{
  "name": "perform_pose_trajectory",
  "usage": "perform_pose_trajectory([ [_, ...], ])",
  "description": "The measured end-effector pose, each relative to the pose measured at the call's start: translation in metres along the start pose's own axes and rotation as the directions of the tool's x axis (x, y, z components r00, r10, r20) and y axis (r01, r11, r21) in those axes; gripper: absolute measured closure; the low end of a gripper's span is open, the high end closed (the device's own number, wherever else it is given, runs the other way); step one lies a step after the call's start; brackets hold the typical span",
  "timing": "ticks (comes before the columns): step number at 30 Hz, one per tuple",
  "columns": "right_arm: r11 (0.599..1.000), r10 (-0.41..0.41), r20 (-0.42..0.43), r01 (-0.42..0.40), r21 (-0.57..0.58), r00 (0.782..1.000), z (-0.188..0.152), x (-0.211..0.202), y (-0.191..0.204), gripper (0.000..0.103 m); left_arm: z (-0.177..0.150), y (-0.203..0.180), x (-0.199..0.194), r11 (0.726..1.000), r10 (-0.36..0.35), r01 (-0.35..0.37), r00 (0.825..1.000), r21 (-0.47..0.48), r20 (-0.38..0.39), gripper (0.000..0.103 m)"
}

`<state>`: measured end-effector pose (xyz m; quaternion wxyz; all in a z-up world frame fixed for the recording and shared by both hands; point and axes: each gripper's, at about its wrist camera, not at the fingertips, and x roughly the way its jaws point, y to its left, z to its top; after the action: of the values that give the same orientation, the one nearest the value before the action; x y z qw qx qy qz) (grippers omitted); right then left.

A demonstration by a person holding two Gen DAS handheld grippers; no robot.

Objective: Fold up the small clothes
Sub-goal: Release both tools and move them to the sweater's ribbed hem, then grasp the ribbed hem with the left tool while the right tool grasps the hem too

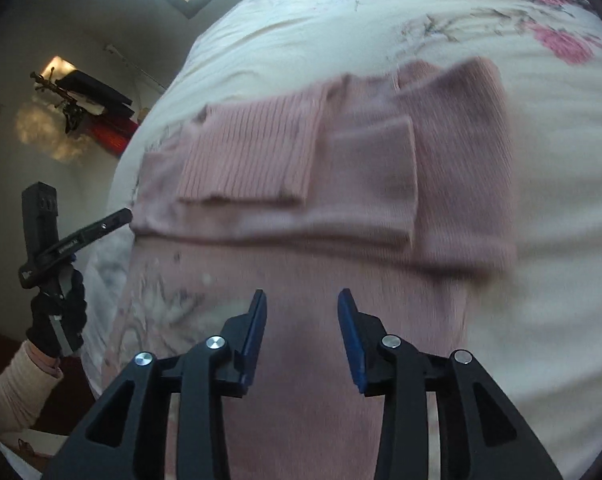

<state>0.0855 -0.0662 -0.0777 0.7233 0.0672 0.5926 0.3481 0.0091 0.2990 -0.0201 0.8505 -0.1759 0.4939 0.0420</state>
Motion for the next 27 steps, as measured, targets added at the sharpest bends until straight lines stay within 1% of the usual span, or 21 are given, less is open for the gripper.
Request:
perform_pose_trajectory([
  [2,0.999,-0.027,-0.03,0.028,0.017,0.999,-0.037,-0.004,-0.003,0.064,-0.036,0.009,-0.014,0.997,0.071,-0.071,0.997,-0.018,-0.034,0.061],
  [3,0.999,-0.04,-0.048,0.042,0.034,0.998,-0.059,-0.008,-0.005,0.064,-0.052,0.014,-0.02,0.995,0.093,-0.095,0.994,-0.029,-0.05,0.06],
  [5,0.997,-0.042,-0.067,0.047,0.068,0.997,-0.091,-0.014,-0.002,0.064,-0.081,0.024,-0.034,0.99,0.123,-0.128,0.989,-0.058,-0.084,0.055],
  [6,0.995,-0.042,-0.067,0.048,0.088,0.997,-0.108,-0.019,0.0,0.064,-0.097,0.03,-0.041,0.986,0.138,-0.146,0.985,-0.079,-0.104,0.055],
  [7,0.993,-0.051,-0.063,0.057,0.101,0.997,-0.125,-0.026,0.001,0.064,-0.11,0.035,-0.048,0.982,0.149,-0.161,0.981,-0.097,-0.121,0.054],
  [9,0.987,-0.083,-0.069,0.091,0.13,0.994,-0.153,-0.037,0.003,0.059,-0.138,0.048,-0.062,0.972,0.165,-0.188,0.972,-0.14,-0.165,0.054],
  [11,0.98,-0.088,-0.086,0.102,0.171,0.992,-0.175,-0.047,0.0,0.057,-0.163,0.057,-0.074,0.965,0.187,-0.218,0.962,-0.148,-0.199,0.052],
  [13,0.973,-0.097,-0.118,0.119,0.2,0.988,-0.199,-0.054,-0.002,0.057,-0.183,0.063,-0.085,0.963,0.172,-0.211,0.96,-0.168,-0.22,0.048],
  [14,0.97,-0.104,-0.132,0.13,0.206,0.986,-0.207,-0.055,-0.005,0.056,-0.192,0.063,-0.09,0.961,0.163,-0.206,0.961,-0.184,-0.224,0.048],
  [16,0.964,-0.109,-0.158,0.144,0.225,0.981,-0.221,-0.059,-0.007,0.056,-0.207,0.062,-0.097,0.962,0.165,-0.21,0.957,-0.175,-0.24,0.048],
  [20,0.959,-0.087,-0.179,0.131,0.251,0.98,-0.239,-0.06,-0.006,0.053,-0.233,0.059,-0.109,0.959,0.17,-0.22,0.952,-0.181,-0.256,0.048],
  [22,0.959,-0.074,-0.187,0.122,0.257,0.979,-0.245,-0.057,-0.006,0.053,-0.245,0.06,-0.111,0.956,0.147,-0.204,0.954,-0.209,-0.261,0.048],
  [24,0.961,-0.067,-0.197,0.116,0.251,0.978,-0.248,-0.053,-0.005,0.053,-0.253,0.06,-0.11,0.957,0.107,-0.172,0.958,-0.233,-0.267,0.048],
  [27,0.962,-0.046,-0.21,0.1,0.254,0.977,-0.252,-0.046,-0.003,0.053,-0.258,0.057,-0.107,0.959,0.06,-0.13,0.961,-0.25,-0.27,0.048],
])
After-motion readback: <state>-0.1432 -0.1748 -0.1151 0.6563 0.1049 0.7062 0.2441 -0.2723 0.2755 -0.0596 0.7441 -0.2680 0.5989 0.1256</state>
